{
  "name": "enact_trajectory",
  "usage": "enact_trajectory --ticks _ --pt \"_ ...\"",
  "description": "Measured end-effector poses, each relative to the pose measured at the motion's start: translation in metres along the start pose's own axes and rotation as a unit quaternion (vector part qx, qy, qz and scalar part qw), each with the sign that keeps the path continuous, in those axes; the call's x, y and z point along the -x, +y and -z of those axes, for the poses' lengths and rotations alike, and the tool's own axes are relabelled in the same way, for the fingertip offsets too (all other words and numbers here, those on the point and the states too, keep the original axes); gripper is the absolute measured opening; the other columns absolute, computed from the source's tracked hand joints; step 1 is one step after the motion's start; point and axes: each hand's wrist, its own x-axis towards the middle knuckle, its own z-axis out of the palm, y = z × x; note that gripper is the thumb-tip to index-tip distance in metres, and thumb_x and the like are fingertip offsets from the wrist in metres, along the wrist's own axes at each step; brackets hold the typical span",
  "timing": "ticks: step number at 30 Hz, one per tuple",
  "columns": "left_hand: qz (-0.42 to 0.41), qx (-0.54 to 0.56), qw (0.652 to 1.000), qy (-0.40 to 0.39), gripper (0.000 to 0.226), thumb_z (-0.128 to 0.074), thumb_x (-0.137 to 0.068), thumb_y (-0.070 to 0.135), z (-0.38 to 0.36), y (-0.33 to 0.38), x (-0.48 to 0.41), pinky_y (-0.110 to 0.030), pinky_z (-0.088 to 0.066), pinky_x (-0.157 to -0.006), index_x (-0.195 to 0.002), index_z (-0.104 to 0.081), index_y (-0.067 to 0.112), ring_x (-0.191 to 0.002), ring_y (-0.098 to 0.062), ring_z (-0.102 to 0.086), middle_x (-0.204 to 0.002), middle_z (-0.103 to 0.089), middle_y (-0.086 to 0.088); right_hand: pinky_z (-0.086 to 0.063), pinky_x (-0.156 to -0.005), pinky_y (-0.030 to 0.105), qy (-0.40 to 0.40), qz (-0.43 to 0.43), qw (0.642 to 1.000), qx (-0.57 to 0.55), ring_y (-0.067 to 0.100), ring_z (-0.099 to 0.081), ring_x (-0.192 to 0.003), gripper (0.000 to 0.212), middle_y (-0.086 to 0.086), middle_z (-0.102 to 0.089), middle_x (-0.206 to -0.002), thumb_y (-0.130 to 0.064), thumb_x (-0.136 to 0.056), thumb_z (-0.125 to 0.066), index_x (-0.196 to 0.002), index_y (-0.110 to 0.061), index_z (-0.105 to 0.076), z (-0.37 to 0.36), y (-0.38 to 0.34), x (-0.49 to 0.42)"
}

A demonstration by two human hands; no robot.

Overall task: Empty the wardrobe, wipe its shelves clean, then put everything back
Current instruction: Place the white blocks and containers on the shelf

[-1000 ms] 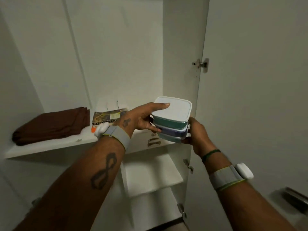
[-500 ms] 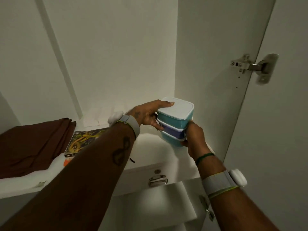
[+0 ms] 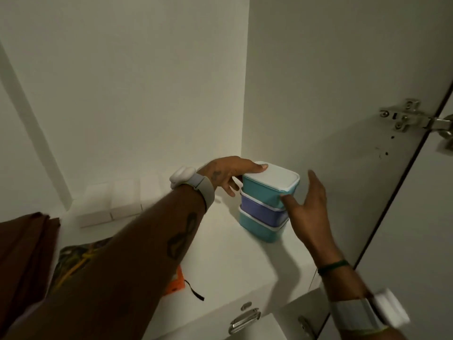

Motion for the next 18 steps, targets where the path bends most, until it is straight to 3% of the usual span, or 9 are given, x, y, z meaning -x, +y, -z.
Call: enact_trajectory --ticks 3,5,7,9,13,16,18 --pt "-0.003 0.029 0.999 -0.033 0.073 -0.055 -0.077 0.084 0.006 -0.001 -0.012 -0.054 -0.057 -0.089 -0.119 -0.062 0.026 -0.108 -0.041 -0.064 -0.120 -0.064 -0.014 -0.020 -0.122 0.047 -0.063 0.081 0.982 0.161 0.026 -0.010 -0.153 0.097 0.005 -0.009 -0.168 -0.043 -0.085 -0.074 -0.160 -0.033 -0.014 -0.002 -0.021 -0.013" --pt "0.001 0.057 0.998 -0.030 0.081 -0.043 -0.083 0.085 0.011 -0.008 -0.020 -0.054 -0.054 -0.094 -0.122 -0.061 0.017 -0.110 -0.040 -0.062 -0.120 -0.064 -0.015 -0.026 -0.120 0.051 -0.092 0.084 0.963 0.241 0.032 -0.020 -0.150 0.095 0.008 -0.017 -0.166 -0.053 -0.080 -0.072 -0.158 -0.037 -0.020 -0.006 -0.028 -0.025" --pt "0.002 0.074 0.997 -0.008 0.077 -0.040 -0.089 0.080 0.023 -0.020 -0.029 -0.052 -0.054 -0.095 -0.118 -0.063 0.012 -0.109 -0.037 -0.062 -0.118 -0.066 -0.014 -0.036 -0.115 0.049 -0.132 0.076 0.945 0.290 0.033 -0.037 -0.141 0.096 0.008 -0.037 -0.155 -0.068 -0.066 -0.061 -0.153 -0.037 -0.033 -0.008 -0.035 -0.037" --pt "0.004 0.076 0.997 0.023 0.066 -0.043 -0.095 0.071 0.035 -0.038 -0.038 -0.048 -0.055 -0.093 -0.118 -0.064 0.013 -0.106 -0.034 -0.064 -0.117 -0.067 -0.011 -0.043 -0.109 0.045 -0.141 0.080 0.939 0.304 0.031 -0.048 -0.130 0.093 0.007 -0.049 -0.141 -0.070 -0.061 -0.057 -0.147 -0.034 -0.046 -0.009 -0.043 -0.050" --pt "0.019 0.066 0.992 0.106 0.038 -0.055 -0.098 0.045 0.050 -0.080 -0.059 -0.034 -0.051 -0.076 -0.111 -0.065 0.011 -0.090 -0.024 -0.059 -0.114 -0.067 -0.009 -0.047 -0.094 0.032 -0.072 0.123 0.956 0.256 0.026 -0.055 -0.115 0.068 0.008 -0.051 -0.130 -0.053 -0.078 -0.074 -0.138 -0.026 -0.057 -0.030 -0.069 -0.096" --pt "0.030 -0.014 0.989 0.146 0.042 -0.061 -0.096 0.040 0.042 -0.103 -0.073 -0.031 -0.046 -0.070 -0.118 -0.061 0.005 -0.086 -0.025 -0.058 -0.104 -0.063 -0.009 -0.052 -0.091 0.037 -0.131 0.080 0.943 0.296 0.030 -0.057 -0.112 0.073 0.012 -0.045 -0.131 -0.051 -0.079 -0.074 -0.139 -0.017 -0.050 -0.066 -0.077 -0.150" --pt "0.027 -0.116 0.982 0.144 0.045 -0.059 -0.098 0.039 0.031 -0.109 -0.086 -0.033 -0.049 -0.078 -0.121 -0.061 0.000 -0.102 -0.031 -0.063 -0.116 -0.065 -0.011 -0.049 -0.085 0.034 -0.196 0.053 0.911 0.360 0.033 -0.057 -0.113 0.078 0.015 -0.045 -0.134 -0.056 -0.080 -0.072 -0.139 -0.012 -0.046 -0.095 -0.072 -0.180"
